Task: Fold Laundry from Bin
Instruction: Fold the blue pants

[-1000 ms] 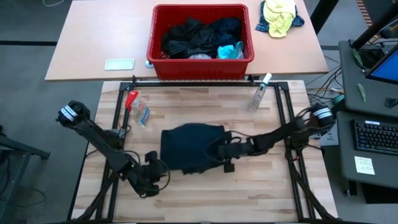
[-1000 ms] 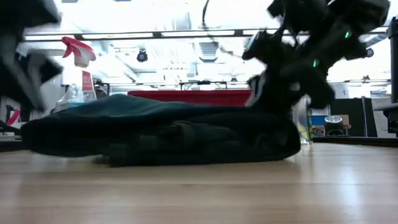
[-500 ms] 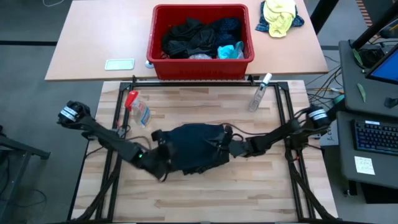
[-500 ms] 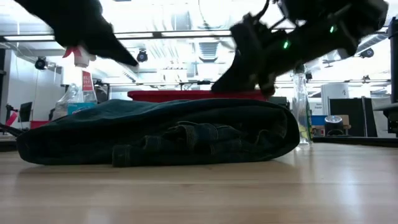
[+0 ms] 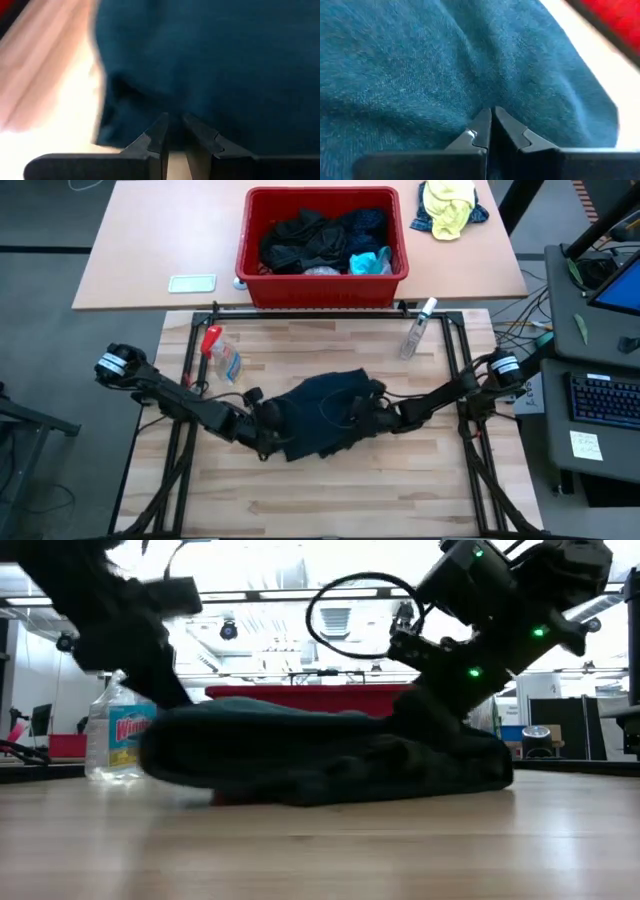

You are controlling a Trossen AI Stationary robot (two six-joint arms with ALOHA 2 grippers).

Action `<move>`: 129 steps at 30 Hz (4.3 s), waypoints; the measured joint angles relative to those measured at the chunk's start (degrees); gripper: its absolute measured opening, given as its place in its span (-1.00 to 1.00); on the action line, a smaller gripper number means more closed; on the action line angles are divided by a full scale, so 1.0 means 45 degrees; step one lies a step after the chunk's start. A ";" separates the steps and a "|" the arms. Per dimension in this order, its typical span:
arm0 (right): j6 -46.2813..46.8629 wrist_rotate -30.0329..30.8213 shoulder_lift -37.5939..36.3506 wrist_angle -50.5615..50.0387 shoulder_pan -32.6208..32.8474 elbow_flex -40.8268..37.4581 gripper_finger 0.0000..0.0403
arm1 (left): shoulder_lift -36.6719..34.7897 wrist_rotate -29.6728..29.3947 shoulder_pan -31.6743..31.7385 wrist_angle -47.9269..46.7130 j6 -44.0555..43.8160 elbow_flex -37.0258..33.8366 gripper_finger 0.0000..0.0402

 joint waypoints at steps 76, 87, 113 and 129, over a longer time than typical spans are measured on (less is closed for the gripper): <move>0.2746 -0.3152 -0.0539 0.3920 -0.0196 -0.0102 -0.94 | -0.2111 0.1928 0.2843 -0.1443 0.2472 -0.1364 -0.94; 0.1297 -0.2982 -0.1912 0.4507 -0.0137 -0.0119 -0.94 | -0.2286 0.1965 0.2450 0.2765 0.4378 -0.0745 -0.90; 0.1538 -0.0700 0.0688 0.6660 -0.1944 0.0041 -0.94 | 0.3432 -0.0095 0.2194 0.5570 0.1863 -0.0705 -1.00; 0.0183 -0.0211 -0.2645 0.5067 -0.1344 -0.0243 -0.94 | -0.0376 0.0744 0.1357 0.2717 0.2679 -0.0848 -1.00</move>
